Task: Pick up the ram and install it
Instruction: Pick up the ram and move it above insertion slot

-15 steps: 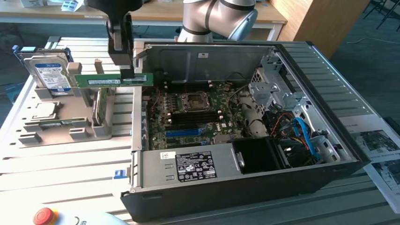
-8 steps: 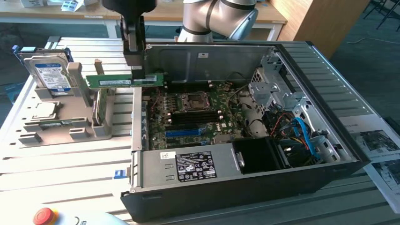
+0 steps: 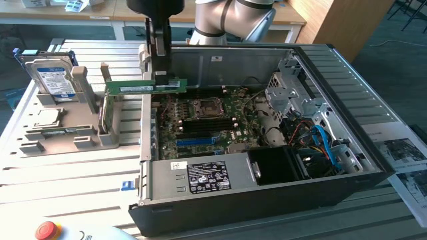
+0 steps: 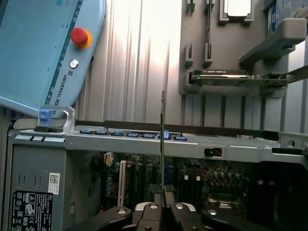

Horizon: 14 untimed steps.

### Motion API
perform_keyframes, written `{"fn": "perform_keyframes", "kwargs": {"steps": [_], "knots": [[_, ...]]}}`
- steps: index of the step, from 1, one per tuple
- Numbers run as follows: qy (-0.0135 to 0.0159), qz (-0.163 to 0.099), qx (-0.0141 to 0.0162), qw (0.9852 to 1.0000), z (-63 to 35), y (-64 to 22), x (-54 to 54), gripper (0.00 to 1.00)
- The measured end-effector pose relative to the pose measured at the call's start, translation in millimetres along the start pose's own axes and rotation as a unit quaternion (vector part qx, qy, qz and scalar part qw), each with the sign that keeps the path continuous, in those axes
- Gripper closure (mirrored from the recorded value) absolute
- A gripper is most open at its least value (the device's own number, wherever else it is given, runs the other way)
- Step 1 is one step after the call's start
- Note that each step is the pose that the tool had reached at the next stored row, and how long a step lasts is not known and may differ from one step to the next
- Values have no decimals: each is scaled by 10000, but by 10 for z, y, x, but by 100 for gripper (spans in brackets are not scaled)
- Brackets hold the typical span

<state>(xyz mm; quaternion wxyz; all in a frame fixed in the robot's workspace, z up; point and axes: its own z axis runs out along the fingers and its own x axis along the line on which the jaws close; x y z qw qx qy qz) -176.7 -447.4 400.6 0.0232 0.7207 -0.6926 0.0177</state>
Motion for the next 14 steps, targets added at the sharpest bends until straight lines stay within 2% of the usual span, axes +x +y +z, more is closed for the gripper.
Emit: {"fn": "perform_keyframes", "kwargs": {"steps": [14], "knots": [[1, -115, 6, 9999, 1, -431, 81, 88]]}}
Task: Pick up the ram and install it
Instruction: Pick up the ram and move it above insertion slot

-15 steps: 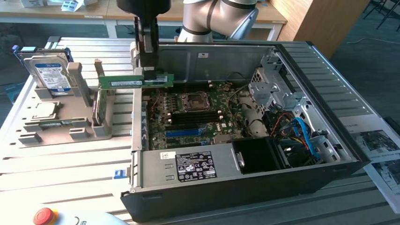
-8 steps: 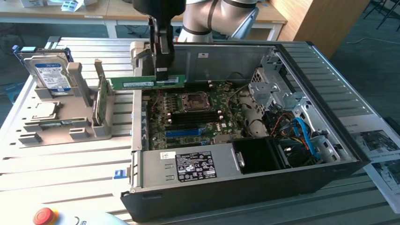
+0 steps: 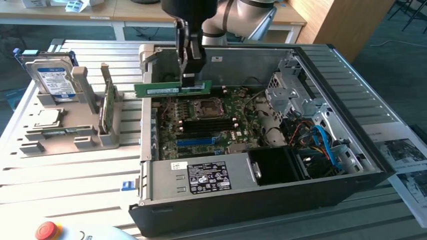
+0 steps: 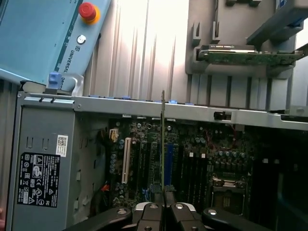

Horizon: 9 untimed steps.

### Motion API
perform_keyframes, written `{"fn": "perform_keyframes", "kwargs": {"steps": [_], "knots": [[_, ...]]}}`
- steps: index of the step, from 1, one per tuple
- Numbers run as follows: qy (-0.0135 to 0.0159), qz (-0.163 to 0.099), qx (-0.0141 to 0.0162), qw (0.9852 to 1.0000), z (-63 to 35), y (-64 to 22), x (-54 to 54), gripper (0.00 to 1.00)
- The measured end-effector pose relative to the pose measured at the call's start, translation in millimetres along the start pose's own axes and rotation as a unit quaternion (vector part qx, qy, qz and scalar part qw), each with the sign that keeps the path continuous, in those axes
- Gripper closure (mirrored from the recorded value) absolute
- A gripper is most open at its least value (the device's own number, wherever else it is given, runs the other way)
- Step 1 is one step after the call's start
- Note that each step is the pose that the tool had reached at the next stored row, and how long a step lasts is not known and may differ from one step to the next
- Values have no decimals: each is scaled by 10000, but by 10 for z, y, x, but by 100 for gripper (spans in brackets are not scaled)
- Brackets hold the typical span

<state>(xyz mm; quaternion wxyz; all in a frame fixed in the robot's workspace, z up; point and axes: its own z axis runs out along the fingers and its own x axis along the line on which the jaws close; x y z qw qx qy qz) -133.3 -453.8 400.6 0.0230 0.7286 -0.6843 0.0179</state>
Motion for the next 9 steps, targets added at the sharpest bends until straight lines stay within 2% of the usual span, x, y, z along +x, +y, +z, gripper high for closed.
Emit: {"fn": "perform_keyframes", "kwargs": {"steps": [9], "knots": [[1, -86, 5, 10000, 0, -302, 47, 88]]}}
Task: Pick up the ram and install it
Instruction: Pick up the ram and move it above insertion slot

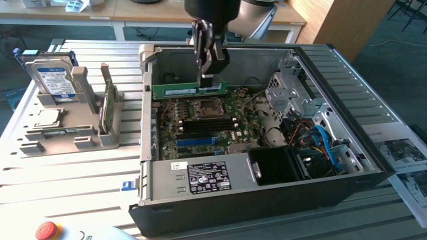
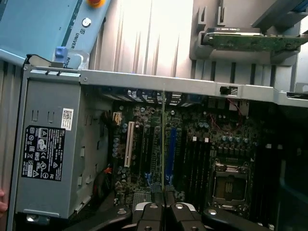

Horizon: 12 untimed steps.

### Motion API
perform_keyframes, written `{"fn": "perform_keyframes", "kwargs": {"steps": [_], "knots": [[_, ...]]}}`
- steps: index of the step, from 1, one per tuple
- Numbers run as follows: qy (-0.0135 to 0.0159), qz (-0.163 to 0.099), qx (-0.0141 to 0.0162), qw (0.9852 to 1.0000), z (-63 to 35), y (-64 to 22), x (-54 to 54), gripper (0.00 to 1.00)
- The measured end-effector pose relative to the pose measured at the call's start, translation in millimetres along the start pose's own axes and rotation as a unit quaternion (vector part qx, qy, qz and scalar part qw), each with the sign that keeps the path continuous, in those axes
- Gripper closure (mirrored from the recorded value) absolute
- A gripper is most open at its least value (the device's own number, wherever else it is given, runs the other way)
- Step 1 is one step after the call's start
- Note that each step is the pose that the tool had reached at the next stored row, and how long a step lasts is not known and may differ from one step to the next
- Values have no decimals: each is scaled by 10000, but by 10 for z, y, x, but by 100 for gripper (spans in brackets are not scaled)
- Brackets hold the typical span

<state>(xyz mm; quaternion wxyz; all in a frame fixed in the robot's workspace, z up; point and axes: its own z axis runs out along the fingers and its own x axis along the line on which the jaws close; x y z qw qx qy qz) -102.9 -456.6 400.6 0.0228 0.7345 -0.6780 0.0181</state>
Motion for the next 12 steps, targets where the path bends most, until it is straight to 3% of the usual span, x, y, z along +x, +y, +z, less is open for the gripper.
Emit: {"fn": "perform_keyframes", "kwargs": {"steps": [8, 12], "knots": [[1, -78, 4, 10000, 0, -243, 41, 88], [1, -105, 6, 9999, 0, -284, 47, 88]]}}
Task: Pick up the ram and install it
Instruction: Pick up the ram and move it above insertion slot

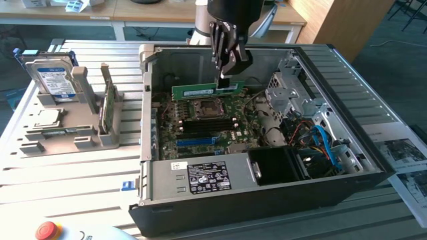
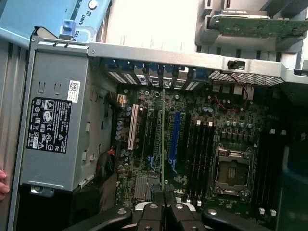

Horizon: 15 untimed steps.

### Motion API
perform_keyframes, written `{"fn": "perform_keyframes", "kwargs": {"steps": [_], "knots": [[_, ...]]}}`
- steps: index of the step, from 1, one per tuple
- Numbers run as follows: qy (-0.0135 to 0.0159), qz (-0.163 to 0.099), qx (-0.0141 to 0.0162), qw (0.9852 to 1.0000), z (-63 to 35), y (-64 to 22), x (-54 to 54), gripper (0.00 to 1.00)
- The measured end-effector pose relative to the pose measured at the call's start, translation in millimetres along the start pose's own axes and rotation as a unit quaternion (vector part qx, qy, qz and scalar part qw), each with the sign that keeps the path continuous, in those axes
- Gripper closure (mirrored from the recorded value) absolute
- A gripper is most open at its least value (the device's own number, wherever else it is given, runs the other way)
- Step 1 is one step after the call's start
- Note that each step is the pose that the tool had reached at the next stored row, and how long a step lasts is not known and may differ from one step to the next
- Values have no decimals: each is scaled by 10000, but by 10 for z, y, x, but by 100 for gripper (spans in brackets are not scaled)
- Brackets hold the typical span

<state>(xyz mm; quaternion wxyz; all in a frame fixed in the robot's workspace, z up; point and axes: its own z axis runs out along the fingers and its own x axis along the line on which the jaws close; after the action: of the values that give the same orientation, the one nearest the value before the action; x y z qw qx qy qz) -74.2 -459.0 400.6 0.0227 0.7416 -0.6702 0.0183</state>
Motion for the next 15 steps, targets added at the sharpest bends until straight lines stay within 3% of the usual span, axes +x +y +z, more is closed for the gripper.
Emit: {"fn": "perform_keyframes", "kwargs": {"steps": [8, 15], "knots": [[-1, -7, 1, 10000, 1, -2, -4, 88], [1, -7, 0, 10000, -1, -30, -103, 88]]}}
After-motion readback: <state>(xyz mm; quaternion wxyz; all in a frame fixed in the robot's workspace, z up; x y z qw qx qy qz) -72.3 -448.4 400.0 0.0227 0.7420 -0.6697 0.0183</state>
